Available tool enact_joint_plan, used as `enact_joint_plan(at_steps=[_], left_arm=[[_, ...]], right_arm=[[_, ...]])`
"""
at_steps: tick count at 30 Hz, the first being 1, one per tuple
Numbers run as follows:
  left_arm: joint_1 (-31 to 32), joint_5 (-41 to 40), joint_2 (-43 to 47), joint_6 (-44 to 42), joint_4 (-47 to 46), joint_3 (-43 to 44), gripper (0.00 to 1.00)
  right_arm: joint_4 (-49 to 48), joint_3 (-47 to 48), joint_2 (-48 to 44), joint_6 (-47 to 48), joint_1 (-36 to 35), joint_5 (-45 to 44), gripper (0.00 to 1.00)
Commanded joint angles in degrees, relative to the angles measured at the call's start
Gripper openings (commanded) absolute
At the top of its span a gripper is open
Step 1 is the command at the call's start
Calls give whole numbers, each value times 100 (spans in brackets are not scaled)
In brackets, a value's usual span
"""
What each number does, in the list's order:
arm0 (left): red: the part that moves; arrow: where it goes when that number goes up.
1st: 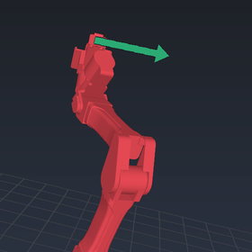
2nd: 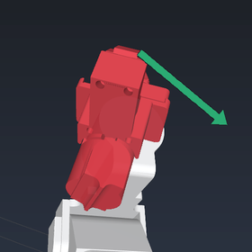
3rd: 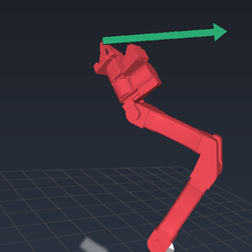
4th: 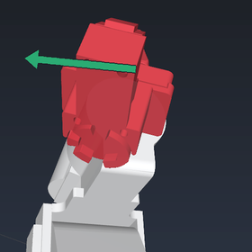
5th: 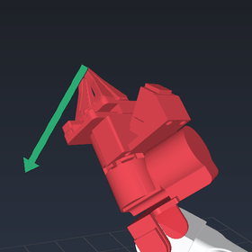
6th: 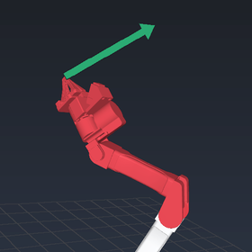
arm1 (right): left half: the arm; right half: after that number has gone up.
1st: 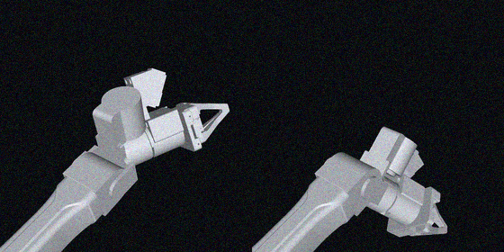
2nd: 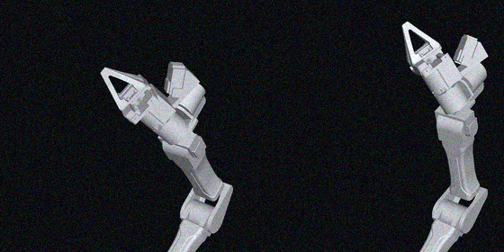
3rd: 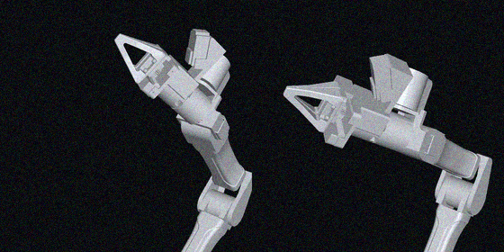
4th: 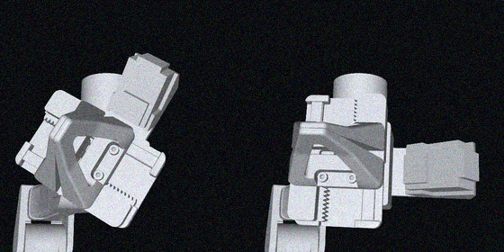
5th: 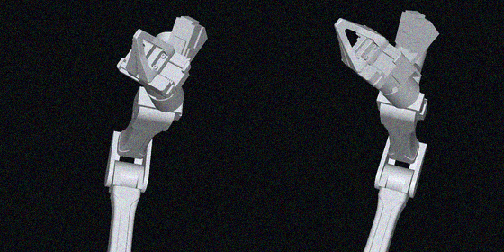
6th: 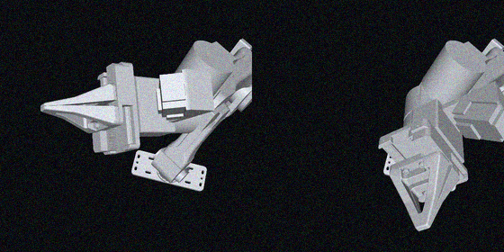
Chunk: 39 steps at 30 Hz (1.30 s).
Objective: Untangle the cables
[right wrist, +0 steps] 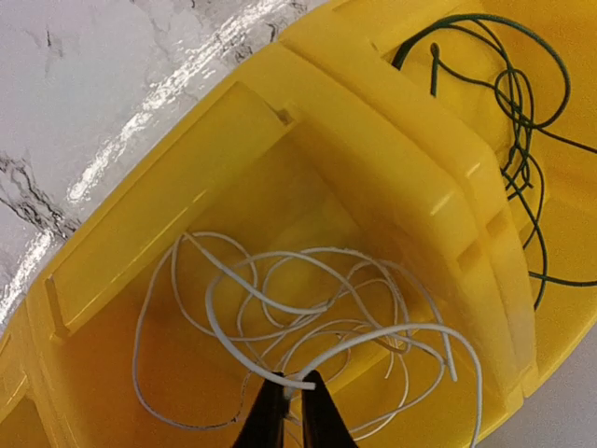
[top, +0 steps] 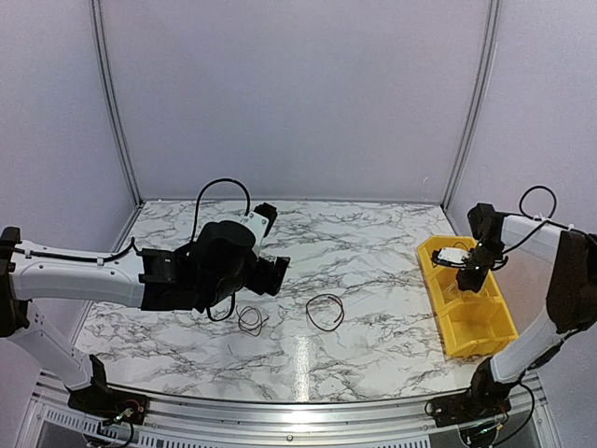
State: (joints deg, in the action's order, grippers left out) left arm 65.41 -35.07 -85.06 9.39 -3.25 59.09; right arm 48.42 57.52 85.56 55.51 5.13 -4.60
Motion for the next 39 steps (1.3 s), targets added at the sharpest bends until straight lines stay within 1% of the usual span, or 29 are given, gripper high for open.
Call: enact_joint_plan(at_steps=[1, 3, 7, 10, 13, 14, 16, 17, 18, 19, 20, 21, 24, 28, 31, 34, 36, 39], left_arm=[[34, -86, 82, -80, 70, 138, 91], [34, -98, 56, -94, 74, 146, 91], [34, -69, 56, -88, 71, 147, 91], [33, -88, 23, -99, 73, 147, 91], [34, -37, -4, -114, 90, 162, 91], [34, 6, -9, -119, 118, 176, 91], [29, 129, -47, -136, 189, 230, 91], [21, 170, -79, -133, 242, 271, 89], [6, 280, -111, -161, 308, 315, 84], [-45, 616, -130, -281, 315, 343, 76], [-103, 940, -155, -347, 316, 355, 72], [-186, 1127, -186, -275, 316, 364, 71], [-558, 1918, -330, 248, 596, 505, 69], [-887, 2829, -689, 1170, 749, 756, 62], [-1029, 3158, -1073, 2579, 828, 783, 62], [-1039, 3434, -1549, 3646, 721, 753, 64], [-1024, 3708, -1836, 4067, 553, 750, 63], [-1021, 3903, -2118, 4385, 202, 755, 61]], right_arm=[[204, 289, -48, -193, 50, 190, 17], [515, 485, -169, -223, 50, 314, 24], [1014, 793, -520, -233, 50, 399, 32], [1445, 1027, -739, -207, 50, 719, 35], [1688, 1293, -892, -300, -1, 860, 37], [1734, 1390, -934, -382, -50, 995, 37], [1751, 1516, -1041, -503, -292, 1592, 37], [1655, 1494, -1116, -550, -442, 1890, 37], [1482, 1403, -1189, -628, -737, 2156, 37], [1250, 1270, -1257, -693, -998, 2376, 37], [949, 1120, -1309, -762, -1232, 2538, 36], [629, 936, -1333, -860, -1465, 2694, 35], [-317, 507, -1127, -1150, -1915, 3314, 33], [-915, 589, -371, -1604, -2490, 3762, 30], [-1587, 462, -126, -1884, -2844, 3775, 29], [-2274, 150, -59, -2144, -2950, 3776, 30], [-2669, -163, -84, -2174, -2962, 3732, 29], [-3109, -575, -295, -2091, -2982, 3391, 30]])
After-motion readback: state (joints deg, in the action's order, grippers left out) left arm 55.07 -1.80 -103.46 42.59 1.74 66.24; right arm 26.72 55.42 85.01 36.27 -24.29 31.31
